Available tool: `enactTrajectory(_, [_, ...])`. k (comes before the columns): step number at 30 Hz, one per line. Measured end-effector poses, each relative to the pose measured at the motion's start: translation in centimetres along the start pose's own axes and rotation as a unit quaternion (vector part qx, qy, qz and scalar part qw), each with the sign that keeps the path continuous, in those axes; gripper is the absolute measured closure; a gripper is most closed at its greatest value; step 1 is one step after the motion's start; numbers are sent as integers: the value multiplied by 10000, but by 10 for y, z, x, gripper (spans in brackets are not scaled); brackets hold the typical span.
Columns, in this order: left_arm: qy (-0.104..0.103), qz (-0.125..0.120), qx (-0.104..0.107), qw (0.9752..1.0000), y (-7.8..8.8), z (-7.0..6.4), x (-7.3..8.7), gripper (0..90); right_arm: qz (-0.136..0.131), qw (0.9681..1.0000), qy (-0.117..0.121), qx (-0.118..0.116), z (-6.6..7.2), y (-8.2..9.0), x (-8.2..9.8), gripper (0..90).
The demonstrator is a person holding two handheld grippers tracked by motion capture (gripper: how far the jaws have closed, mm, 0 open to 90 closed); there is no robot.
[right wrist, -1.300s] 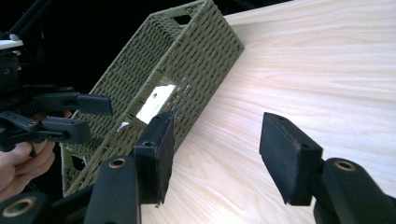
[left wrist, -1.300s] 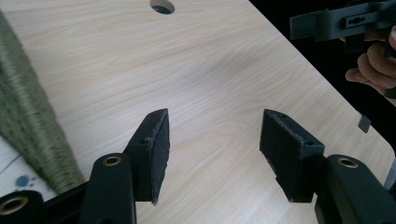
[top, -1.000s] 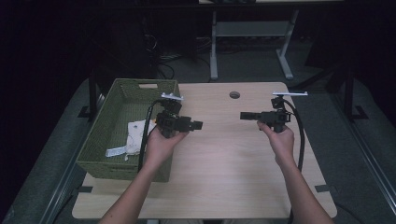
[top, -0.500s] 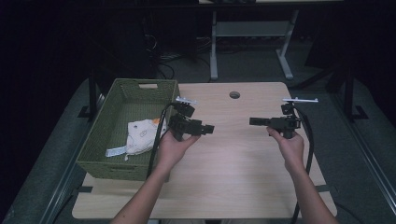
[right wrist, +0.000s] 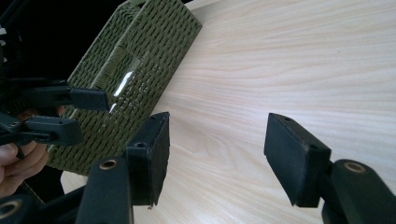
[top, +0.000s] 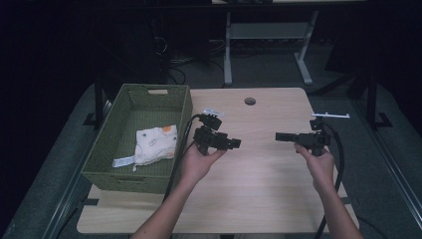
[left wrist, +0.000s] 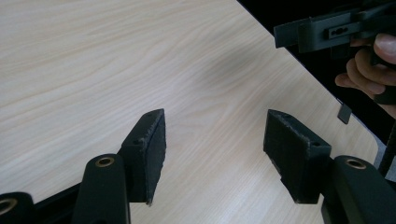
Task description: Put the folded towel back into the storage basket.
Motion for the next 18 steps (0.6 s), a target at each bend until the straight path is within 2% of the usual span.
enactTrajectory(9, [97, 16, 44, 9999, -15, -7, 7, 390, 26, 10000, -46, 57, -11, 9, 9, 396])
enactTrajectory(18, [88, 86, 4, 9999, -28, -12, 18, 385, 22, 9999, -119, 94, -22, 16, 20, 395])
Point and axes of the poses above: each handheld gripper's, and its own axes: y roughly backward along the jaws, x roughly out of its underside, z roughly to its left, the point moved 1 cm from there along -y, roughly forward along the jaws, and after that the axes turned 6 degrees about -y, right-handed, at the moved point
